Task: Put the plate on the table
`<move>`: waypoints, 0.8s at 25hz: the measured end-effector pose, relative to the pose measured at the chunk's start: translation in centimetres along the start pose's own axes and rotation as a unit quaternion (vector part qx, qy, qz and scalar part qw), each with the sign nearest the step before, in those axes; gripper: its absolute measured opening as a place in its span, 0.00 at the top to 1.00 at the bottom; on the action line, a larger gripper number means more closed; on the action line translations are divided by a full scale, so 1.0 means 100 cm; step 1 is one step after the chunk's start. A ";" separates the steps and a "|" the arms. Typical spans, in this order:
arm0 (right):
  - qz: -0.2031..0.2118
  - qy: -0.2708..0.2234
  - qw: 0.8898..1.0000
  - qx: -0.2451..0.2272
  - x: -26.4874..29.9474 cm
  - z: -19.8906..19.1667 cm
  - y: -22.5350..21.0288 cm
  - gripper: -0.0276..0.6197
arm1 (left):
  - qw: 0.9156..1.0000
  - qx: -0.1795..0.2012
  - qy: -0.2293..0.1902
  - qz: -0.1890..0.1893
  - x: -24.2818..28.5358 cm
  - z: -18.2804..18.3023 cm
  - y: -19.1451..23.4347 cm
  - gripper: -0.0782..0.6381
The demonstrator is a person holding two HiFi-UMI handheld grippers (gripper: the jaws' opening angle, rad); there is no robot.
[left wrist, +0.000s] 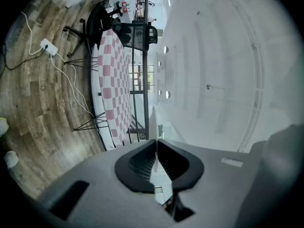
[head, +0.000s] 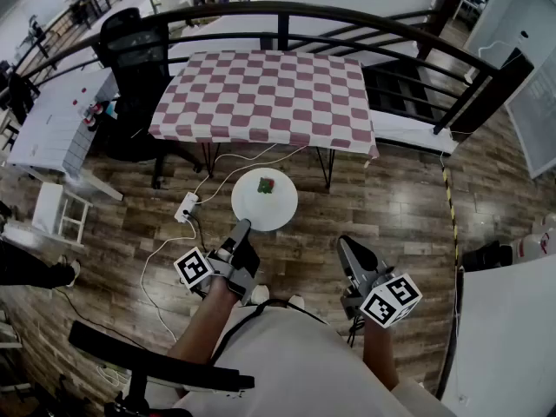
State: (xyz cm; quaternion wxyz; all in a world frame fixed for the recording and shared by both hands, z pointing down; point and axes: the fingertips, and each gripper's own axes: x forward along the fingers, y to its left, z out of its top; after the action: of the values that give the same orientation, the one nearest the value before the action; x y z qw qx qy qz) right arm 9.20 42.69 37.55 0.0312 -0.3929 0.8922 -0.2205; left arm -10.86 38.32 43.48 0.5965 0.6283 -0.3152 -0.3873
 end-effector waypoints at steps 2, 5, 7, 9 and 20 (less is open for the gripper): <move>-0.001 0.002 1.000 -0.001 0.002 -0.001 0.001 0.95 | 1.000 0.002 0.001 -0.002 -0.001 0.002 -0.001 0.86; -0.002 0.003 1.000 -0.003 0.005 -0.002 0.002 0.95 | 1.000 0.003 0.003 -0.006 -0.001 0.005 -0.002 0.86; -0.002 0.004 1.000 -0.003 0.006 -0.004 0.004 0.95 | 1.000 0.001 0.003 -0.007 -0.001 0.007 -0.002 0.86; 0.002 0.006 1.000 0.001 0.008 -0.006 0.007 0.95 | 1.000 0.000 0.003 -0.005 -0.004 0.008 -0.001 0.86; 0.001 -0.003 1.000 0.031 0.019 -0.008 0.012 0.95 | 1.000 -0.002 0.008 0.001 -0.009 0.022 0.003 0.86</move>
State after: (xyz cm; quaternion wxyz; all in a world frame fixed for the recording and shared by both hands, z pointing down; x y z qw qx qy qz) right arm 6.88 42.40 37.97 0.0466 -0.3916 0.8851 -0.2470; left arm -13.21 37.94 43.94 0.6002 0.6300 -0.3104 -0.3828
